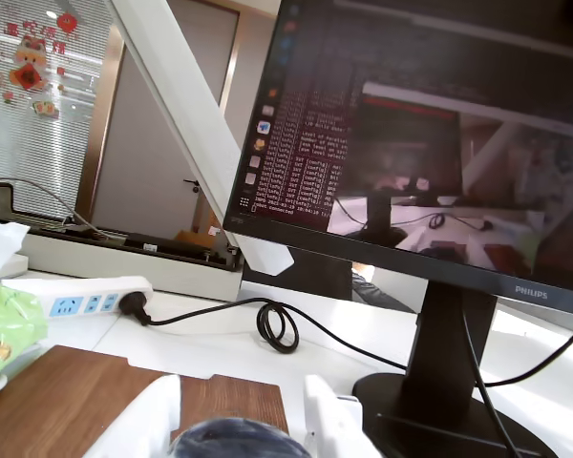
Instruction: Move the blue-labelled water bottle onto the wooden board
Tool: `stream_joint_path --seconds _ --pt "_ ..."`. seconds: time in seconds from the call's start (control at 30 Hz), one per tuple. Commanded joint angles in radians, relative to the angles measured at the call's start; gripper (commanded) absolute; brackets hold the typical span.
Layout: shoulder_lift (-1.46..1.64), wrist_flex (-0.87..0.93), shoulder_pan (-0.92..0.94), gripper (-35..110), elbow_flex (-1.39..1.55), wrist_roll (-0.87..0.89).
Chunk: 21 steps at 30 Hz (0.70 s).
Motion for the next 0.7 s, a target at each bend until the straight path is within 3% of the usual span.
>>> stream_joint_path --seconds 0.0,0.33,0.67 --pt "-0.020 -0.058 0.012 0 -0.014 0.005" --pt "-0.252 -0.052 0.055 0 -0.267 -0.006" --pt "-0.304 -0.052 0.054 0 -0.321 -0.052"
